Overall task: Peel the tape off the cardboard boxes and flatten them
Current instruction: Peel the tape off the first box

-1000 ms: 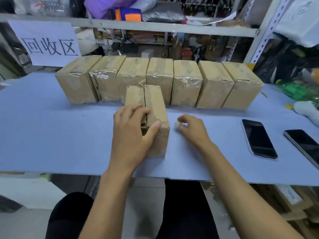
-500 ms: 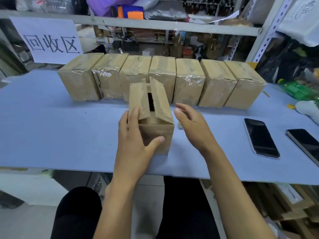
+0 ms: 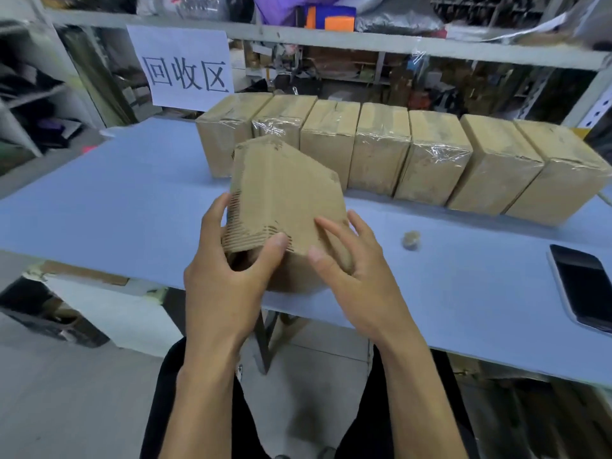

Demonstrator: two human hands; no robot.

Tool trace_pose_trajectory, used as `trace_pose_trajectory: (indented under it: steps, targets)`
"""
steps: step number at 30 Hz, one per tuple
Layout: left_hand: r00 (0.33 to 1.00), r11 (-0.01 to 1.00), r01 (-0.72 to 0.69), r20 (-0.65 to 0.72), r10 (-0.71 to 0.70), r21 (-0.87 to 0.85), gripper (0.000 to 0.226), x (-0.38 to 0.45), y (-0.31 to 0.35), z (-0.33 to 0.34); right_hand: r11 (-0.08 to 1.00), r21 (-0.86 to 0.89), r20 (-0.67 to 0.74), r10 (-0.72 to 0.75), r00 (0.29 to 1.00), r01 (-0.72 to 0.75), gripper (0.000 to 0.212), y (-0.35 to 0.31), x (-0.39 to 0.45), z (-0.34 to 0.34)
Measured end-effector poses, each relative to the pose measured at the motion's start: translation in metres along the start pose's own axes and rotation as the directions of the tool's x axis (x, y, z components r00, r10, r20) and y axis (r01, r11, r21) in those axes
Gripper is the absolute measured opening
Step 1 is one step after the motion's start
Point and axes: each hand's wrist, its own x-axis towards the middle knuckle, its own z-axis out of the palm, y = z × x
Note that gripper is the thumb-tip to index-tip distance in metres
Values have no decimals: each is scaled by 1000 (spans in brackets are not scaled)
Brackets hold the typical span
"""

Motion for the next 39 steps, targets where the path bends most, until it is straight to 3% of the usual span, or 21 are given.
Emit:
trace_pose_trajectory:
  steps: [3, 5, 8, 14, 17, 20, 23, 26, 28, 39]
  targets:
    - [999, 998, 39, -12, -40, -55, 59, 4, -14, -1, 998, 29, -9, 55, 998, -55, 79, 11, -4, 4]
    - [998, 993, 65, 7, -65, -95, 62, 7, -23, 1, 997, 68, -24, 45, 999, -43, 86, 17, -5, 5]
    - [994, 987, 99, 51, -93, -127, 59, 9, -34, 4, 995, 95, -101, 24, 995, -15, 81, 21, -4, 3]
    - [993, 986, 114, 54, -108, -118, 30, 10, -37, 9, 989, 121, -175, -61, 983, 83, 54, 28, -3, -6]
    - [995, 991, 99, 22, -97, -86, 23, 12, -37, 11, 973, -35, -255, -231, 939, 229, 40, 32, -3, -6]
    - [1000, 999, 19, -25, -18, 28, 28, 9, -33, 14, 922, -234, -219, -359, 907, 309, 35, 36, -4, -4]
    - [980, 971, -184, -52, 193, 153, 28, 7, -26, 12, 919, -230, -222, -371, 902, 321, 35, 38, -3, -4]
    - [939, 924, -343, 29, 344, 167, 32, 3, -21, 17, 932, -149, -252, -360, 898, 332, 27, 38, -3, -2]
    - [924, 906, -381, 84, 372, 183, 31, -1, -20, 26, 926, -149, -259, -375, 890, 346, 22, 39, -3, 0]
    - [924, 896, -383, 109, 367, 223, 16, -1, -20, 32, 913, -187, -306, -404, 862, 362, 13, 43, -1, 3]
